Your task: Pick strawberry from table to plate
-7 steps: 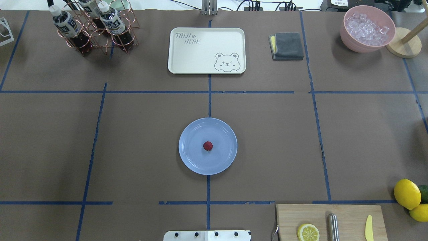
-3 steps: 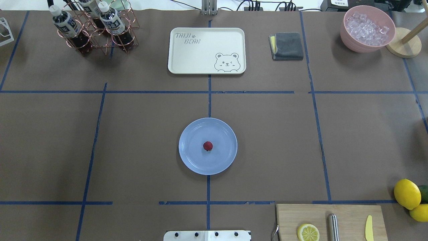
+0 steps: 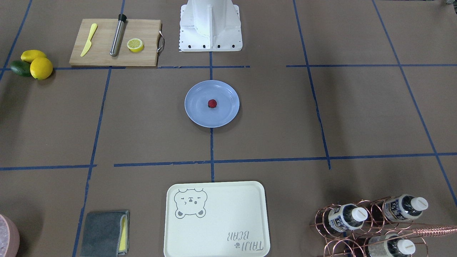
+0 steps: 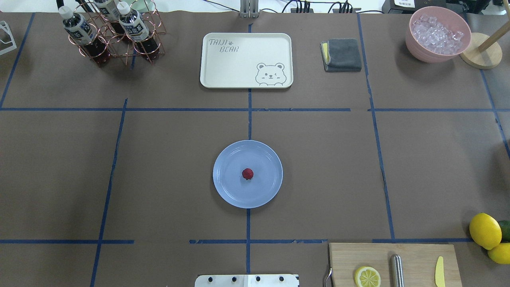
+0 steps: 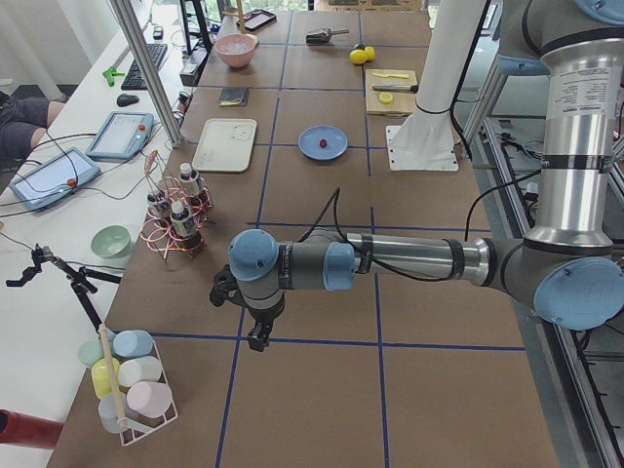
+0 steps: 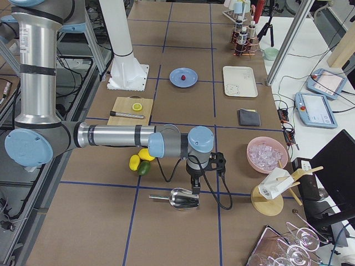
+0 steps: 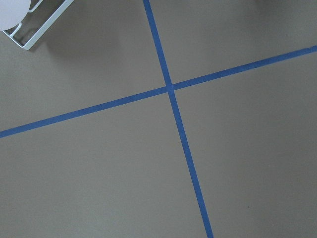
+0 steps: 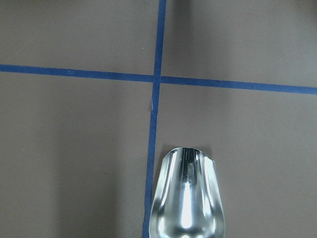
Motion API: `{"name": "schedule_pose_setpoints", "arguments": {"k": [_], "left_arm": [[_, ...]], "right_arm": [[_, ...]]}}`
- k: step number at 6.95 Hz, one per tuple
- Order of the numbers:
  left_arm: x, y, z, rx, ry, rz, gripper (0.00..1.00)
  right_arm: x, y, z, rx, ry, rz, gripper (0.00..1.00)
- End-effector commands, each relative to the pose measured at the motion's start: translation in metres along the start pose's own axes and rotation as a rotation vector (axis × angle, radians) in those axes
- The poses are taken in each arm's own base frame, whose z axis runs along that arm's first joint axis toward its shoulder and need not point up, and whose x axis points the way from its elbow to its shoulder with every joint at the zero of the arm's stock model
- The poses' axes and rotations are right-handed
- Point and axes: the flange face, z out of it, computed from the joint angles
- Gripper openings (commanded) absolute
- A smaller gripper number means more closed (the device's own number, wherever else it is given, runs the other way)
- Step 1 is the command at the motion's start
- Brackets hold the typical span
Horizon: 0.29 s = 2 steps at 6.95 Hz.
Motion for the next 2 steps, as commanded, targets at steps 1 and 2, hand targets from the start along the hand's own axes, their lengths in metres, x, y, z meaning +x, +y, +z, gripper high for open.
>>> {"name": "schedule_pose_setpoints", "arguments": {"k": [1,2], "left_arm": [[0.0003,-0.0002,-0.0003,0.001,0.000,0.001,1.00],[-0.0002,0.0000,0.0002,0.000,0.000,0.000,1.00]], "right_arm": [[-0.0006,0.0004,-0.0007,0.001,0.000,-0.001,1.00],[-0.0001,0.0011,-0.0002,0.000,0.000,-0.002,1.00]]}}
